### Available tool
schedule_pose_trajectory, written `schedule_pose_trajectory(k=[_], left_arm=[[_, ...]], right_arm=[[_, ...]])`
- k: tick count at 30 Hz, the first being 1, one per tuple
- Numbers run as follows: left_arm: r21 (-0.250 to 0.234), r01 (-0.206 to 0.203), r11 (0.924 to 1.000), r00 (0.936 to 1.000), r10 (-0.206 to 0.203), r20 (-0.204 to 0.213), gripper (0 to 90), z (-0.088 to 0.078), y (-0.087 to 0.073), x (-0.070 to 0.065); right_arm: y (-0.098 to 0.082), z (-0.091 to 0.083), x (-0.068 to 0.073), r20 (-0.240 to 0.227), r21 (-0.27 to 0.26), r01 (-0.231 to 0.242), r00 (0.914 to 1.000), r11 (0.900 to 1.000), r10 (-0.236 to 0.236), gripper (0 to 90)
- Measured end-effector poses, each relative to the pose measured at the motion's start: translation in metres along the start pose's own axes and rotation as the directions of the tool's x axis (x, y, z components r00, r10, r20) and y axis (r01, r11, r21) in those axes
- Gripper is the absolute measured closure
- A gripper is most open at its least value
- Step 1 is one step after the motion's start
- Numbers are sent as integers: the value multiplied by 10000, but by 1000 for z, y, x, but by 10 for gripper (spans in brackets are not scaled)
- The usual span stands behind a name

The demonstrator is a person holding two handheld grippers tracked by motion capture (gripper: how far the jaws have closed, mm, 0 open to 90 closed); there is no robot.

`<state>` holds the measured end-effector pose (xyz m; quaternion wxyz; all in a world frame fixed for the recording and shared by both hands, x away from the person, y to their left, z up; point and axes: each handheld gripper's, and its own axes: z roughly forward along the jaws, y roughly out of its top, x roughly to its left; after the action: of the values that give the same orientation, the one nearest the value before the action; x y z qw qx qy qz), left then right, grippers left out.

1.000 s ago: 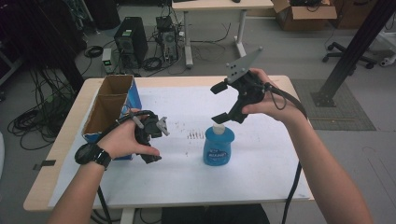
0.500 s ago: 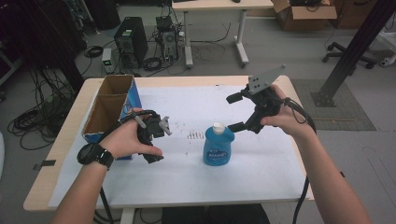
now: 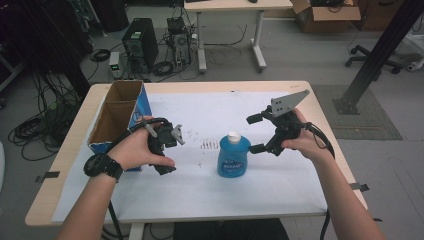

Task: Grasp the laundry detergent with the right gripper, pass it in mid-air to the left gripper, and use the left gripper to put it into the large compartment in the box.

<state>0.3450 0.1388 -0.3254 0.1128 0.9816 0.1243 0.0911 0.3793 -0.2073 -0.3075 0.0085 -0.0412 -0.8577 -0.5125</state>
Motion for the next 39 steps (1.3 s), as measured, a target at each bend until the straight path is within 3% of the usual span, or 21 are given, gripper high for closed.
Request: schedule_pose_trajectory(k=[8, 20, 39], left_arm=[[-18, 103, 9999, 9999, -103, -3, 40, -1, -1, 1], [-46, 58, 10000, 10000, -58, -24, 40, -3, -1, 1], [-72, 74, 9999, 10000, -74, -5, 40, -3, -1, 1]], right_arm=[[-22, 12, -2, -41, -195, -361, 9993, 9992, 360, 17], [-39, 35, -1, -240, -276, -593, 9980, 9979, 586, 37], [-51, 60, -5, -632, -621, -925, 9941, 9938, 886, 86]])
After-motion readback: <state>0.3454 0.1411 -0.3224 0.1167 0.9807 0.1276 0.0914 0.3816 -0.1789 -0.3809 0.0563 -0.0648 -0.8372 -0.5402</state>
